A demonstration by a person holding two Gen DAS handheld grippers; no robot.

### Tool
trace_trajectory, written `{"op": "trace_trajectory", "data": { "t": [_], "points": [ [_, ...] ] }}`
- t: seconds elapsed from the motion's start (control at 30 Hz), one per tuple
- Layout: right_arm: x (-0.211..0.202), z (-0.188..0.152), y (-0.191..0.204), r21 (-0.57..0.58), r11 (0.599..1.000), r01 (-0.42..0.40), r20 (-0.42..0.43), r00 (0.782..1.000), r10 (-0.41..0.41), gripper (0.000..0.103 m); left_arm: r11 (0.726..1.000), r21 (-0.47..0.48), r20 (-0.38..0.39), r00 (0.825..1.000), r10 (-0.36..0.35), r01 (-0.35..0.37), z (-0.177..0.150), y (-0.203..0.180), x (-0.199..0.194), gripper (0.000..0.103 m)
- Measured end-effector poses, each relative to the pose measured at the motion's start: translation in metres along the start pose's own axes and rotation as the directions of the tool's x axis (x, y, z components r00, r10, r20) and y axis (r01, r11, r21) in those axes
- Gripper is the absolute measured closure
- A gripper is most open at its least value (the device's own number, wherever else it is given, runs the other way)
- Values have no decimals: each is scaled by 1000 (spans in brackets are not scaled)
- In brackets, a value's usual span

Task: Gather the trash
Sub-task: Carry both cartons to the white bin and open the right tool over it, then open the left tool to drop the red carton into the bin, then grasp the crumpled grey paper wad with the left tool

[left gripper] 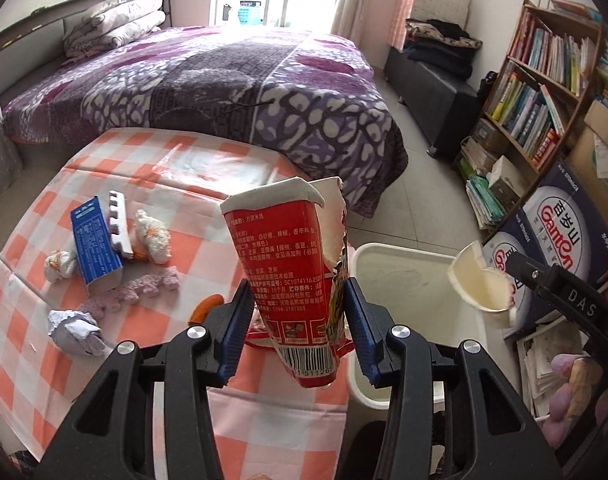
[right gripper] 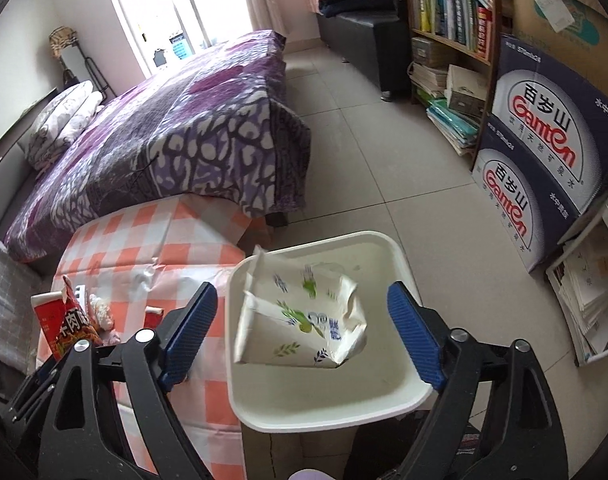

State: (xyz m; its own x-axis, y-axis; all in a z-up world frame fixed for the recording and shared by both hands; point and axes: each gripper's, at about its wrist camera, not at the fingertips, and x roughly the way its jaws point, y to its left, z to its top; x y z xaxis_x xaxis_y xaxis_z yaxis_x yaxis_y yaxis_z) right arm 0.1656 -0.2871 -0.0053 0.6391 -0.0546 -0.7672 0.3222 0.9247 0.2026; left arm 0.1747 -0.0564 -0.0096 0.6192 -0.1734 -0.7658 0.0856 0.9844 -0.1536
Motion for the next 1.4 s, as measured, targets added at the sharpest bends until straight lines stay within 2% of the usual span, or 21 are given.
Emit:
{"op": "trace_trajectory", "data": {
  "t": [0.3, 0.5, 0.6, 0.67, 0.77, 0.93, 1.03, 1.13, 1.23, 1.4],
  "points": [
    [-11, 16, -53, 161, 987, 26, 49, 998, -34, 12, 995, 52, -78, 994, -81, 86, -2, -53, 23, 56],
    [-19, 22, -80, 266, 964, 18, 84, 996, -42, 12, 985, 64, -126, 981, -149, 158, -1, -80, 33, 55],
    [-19, 23, -90, 306, 952, 12, 88, 995, -41, 12, 978, 49, -152, 969, -196, 205, 0, -89, 37, 48],
    [-19, 23, -92, 314, 949, 11, 86, 995, -40, 12, 971, 34, -171, 959, -228, 237, 1, -93, 38, 35],
    [-19, 22, -90, 308, 951, 9, 89, 995, -39, 12, 969, 18, -182, 953, -240, 248, 1, -94, 37, 30],
    [-17, 21, -83, 302, 953, -2, 89, 996, -26, 12, 980, 30, -173, 967, -188, 196, -2, -83, 30, 28],
    [-15, 19, -67, 257, 966, -7, 82, 997, -15, 11, 990, 45, -162, 979, -126, 135, -5, -68, 26, 28],
    [-12, 15, -46, 197, 980, -5, 80, 997, -11, 9, 996, 30, -164, 983, -83, 89, -10, -48, 22, 27],
    [-8, 11, -27, 155, 988, -7, 66, 998, -3, 8, 1000, -8, -175, 984, -19, 18, -13, -21, 21, 26],
    [1, 3, 4, 89, 996, -14, 31, 999, 11, 8, 990, -86, -204, 974, 95, -114, -21, 34, 23, 25]
  ]
}}
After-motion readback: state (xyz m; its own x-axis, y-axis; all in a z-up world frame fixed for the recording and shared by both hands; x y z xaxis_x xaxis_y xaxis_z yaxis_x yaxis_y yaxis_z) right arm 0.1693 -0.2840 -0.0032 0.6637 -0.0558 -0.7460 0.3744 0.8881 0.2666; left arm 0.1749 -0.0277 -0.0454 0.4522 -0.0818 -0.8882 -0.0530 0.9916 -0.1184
